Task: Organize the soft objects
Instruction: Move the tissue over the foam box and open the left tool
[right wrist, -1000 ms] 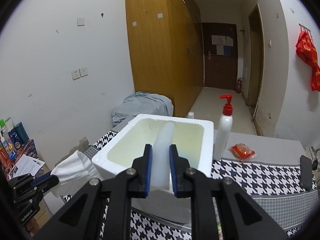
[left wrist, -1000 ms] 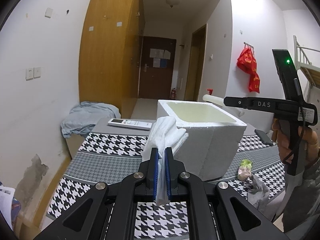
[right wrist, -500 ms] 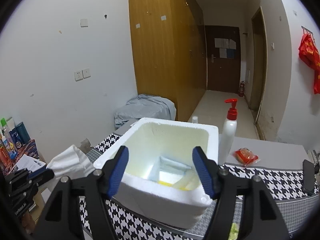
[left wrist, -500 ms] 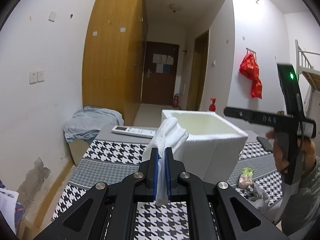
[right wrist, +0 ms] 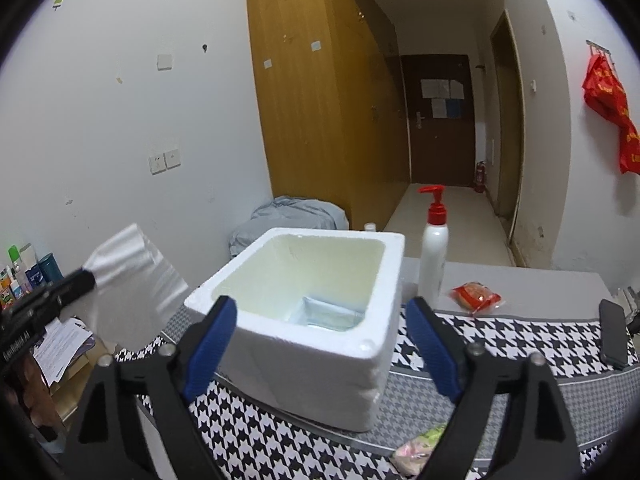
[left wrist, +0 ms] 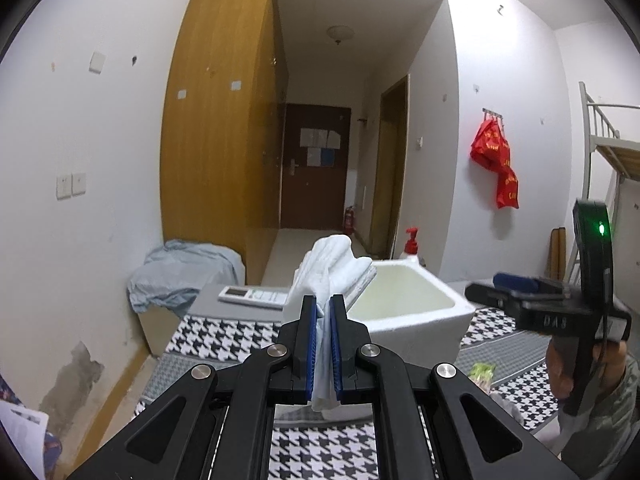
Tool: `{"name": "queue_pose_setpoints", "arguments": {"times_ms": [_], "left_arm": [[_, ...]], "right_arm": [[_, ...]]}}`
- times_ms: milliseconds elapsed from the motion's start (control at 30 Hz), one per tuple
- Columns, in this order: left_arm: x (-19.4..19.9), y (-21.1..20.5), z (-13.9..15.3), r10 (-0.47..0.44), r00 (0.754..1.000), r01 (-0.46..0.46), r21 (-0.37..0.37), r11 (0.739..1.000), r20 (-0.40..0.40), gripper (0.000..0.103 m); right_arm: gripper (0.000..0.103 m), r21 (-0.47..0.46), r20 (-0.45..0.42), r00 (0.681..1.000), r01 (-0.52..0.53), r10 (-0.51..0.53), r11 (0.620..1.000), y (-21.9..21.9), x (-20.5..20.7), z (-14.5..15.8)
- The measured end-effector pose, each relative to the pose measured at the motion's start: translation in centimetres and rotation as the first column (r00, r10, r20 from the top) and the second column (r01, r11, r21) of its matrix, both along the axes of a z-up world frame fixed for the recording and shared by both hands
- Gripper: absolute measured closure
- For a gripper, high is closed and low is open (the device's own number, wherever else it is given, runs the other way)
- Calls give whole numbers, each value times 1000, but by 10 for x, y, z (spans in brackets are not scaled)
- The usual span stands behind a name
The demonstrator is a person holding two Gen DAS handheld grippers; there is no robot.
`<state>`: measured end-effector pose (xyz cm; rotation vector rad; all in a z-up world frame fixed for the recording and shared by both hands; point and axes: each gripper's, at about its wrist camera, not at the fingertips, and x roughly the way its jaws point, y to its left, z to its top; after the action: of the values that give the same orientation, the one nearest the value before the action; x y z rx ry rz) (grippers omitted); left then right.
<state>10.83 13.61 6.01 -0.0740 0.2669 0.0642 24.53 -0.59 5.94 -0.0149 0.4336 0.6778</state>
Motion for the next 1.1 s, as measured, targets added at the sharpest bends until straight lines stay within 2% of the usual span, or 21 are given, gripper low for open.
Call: {"name": "queue_pose_setpoints", "arguments": {"times_ms": [233, 433, 733, 1100], "left_arm": [[10, -12, 14, -22, 999, 21, 37, 999, 24, 96], [20, -17, 20, -35, 999, 34, 41, 999, 31, 96], [37, -26, 45, -57, 996, 51, 78, 996, 69, 96], [71, -44, 57, -130, 990, 126, 68, 990, 58, 96]], "right_arm": [[1, 0, 32, 999, -9, 9, 1000, -12, -10, -8], [0, -22, 51, 999, -3, 4, 1000, -21, -16, -15], [0, -14, 28, 999, 25, -25, 1000, -36, -18, -25], [0, 12, 25, 998, 50, -51, 999, -54, -15, -29]]}}
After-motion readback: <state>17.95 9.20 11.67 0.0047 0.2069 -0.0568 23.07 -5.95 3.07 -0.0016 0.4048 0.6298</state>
